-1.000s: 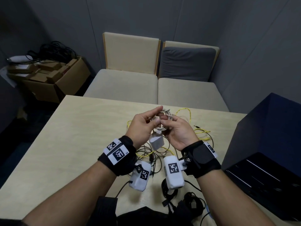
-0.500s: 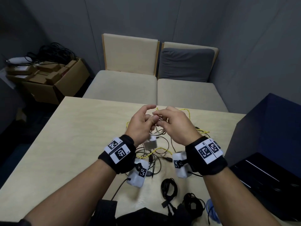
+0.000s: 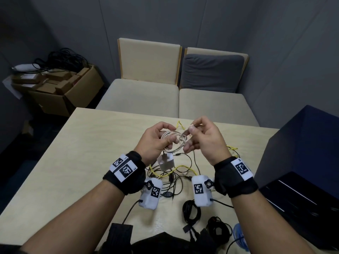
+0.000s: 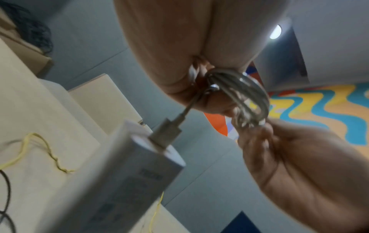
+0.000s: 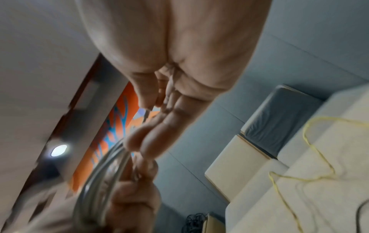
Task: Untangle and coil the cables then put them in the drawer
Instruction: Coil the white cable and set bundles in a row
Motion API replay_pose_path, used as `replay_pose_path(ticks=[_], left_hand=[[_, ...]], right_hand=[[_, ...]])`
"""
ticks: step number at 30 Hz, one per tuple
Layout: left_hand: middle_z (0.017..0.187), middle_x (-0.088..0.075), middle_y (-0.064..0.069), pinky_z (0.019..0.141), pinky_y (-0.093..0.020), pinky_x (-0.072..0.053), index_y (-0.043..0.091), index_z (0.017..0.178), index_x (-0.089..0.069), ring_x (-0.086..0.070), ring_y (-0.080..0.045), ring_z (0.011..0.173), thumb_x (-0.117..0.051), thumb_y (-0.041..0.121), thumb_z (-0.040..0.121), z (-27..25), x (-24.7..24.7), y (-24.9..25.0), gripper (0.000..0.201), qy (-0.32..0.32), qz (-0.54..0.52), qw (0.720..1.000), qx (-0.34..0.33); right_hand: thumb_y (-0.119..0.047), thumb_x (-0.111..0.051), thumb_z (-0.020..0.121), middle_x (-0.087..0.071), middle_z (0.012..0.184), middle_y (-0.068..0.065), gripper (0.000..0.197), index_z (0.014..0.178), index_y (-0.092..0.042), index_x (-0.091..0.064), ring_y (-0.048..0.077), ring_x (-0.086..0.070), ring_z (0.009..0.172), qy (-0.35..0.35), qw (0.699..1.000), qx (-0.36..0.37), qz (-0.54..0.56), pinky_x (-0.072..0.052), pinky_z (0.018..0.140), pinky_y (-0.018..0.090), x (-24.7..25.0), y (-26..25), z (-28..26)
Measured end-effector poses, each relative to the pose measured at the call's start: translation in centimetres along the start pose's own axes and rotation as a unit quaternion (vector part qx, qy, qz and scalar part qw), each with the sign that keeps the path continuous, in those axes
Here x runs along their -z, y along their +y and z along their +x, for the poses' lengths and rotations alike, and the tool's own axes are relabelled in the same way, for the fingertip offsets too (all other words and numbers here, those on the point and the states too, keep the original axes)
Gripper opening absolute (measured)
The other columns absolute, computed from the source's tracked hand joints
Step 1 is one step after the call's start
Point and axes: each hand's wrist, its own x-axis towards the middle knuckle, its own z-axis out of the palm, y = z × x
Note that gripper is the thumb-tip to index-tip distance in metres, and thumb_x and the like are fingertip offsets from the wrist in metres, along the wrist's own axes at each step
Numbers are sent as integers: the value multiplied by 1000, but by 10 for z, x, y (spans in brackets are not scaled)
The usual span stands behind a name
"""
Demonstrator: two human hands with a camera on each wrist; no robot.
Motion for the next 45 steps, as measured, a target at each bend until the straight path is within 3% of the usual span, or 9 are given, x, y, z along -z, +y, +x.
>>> replay_pose_path(ticks=[7,15,18,22,29,33,37,40,45], left_hand=[[67,-65,1,57,-21,-47,11,89,-59,-57,-11,58,-76,-1,74,-5,-15,-5,25,42,30,998,-29],[66,-61,14,60,-19,-43,13,100,-60,-53,-3,58,-57,8,93,-13,-16,-5,10,24,106,992,-59],[62,-60,16,59,-17,-43,11,99,-59,-52,-2,57,-47,6,98,-18,-14,-5,14,-6,101,994,-50],[76,-61,2,65,-16,-48,5,98,-55,-59,-2,67,-38,2,100,-30,-14,-7,17,-32,64,996,-46],[86,-55,-12,70,-22,-44,39,94,-63,-55,-10,73,-45,25,92,-49,-2,-27,23,18,86,995,-46],[89,-45,-6,48,-27,-51,30,95,-57,-55,-7,60,-43,15,99,-62,2,-25,22,57,71,994,-60],[93,-41,3,40,-40,-53,52,88,-54,-63,-15,60,-46,33,95,-72,12,-27,22,78,159,978,-113],[94,-45,17,60,-28,-55,38,95,-56,-58,-30,80,-39,42,99,-75,19,-34,19,85,193,953,-217],[91,-35,2,71,-19,-47,24,95,-61,-49,-16,84,-47,27,93,-76,27,-43,14,107,192,942,-254]], right_hand=[[-7,-47,98,-52,80,12,11,89,-12,-48,21,-48,40,31,999,-8,2,-46,41,29,-10,15,-3],[-23,-55,96,-63,97,22,12,96,-22,-66,28,-53,62,-35,999,-14,28,-48,52,32,-7,23,-9],[-56,-66,80,-64,114,18,49,113,-21,-60,27,-63,89,-93,993,-39,60,-56,76,39,0,37,-16],[-73,-70,62,-47,144,10,96,141,-27,-38,24,-46,132,-216,972,-66,71,-36,110,41,-11,59,-26],[-80,-68,54,-64,112,7,99,129,-18,-52,21,-58,105,-272,940,-167,118,-43,82,35,-37,73,-49],[-81,-67,52,-54,95,17,98,115,-8,-50,31,-56,84,-236,910,-222,260,-47,80,40,-59,78,-57],[-77,-62,63,-58,86,7,74,108,-17,-63,24,-55,71,-219,887,-221,341,-49,71,34,-72,74,-66],[-72,-55,74,-62,94,6,66,117,-23,-61,24,-56,72,-202,885,-220,357,-50,71,36,-80,68,-71],[-59,-73,71,-67,92,4,51,104,-20,-69,23,-61,82,-179,870,-245,389,-52,77,37,-84,63,-79]])
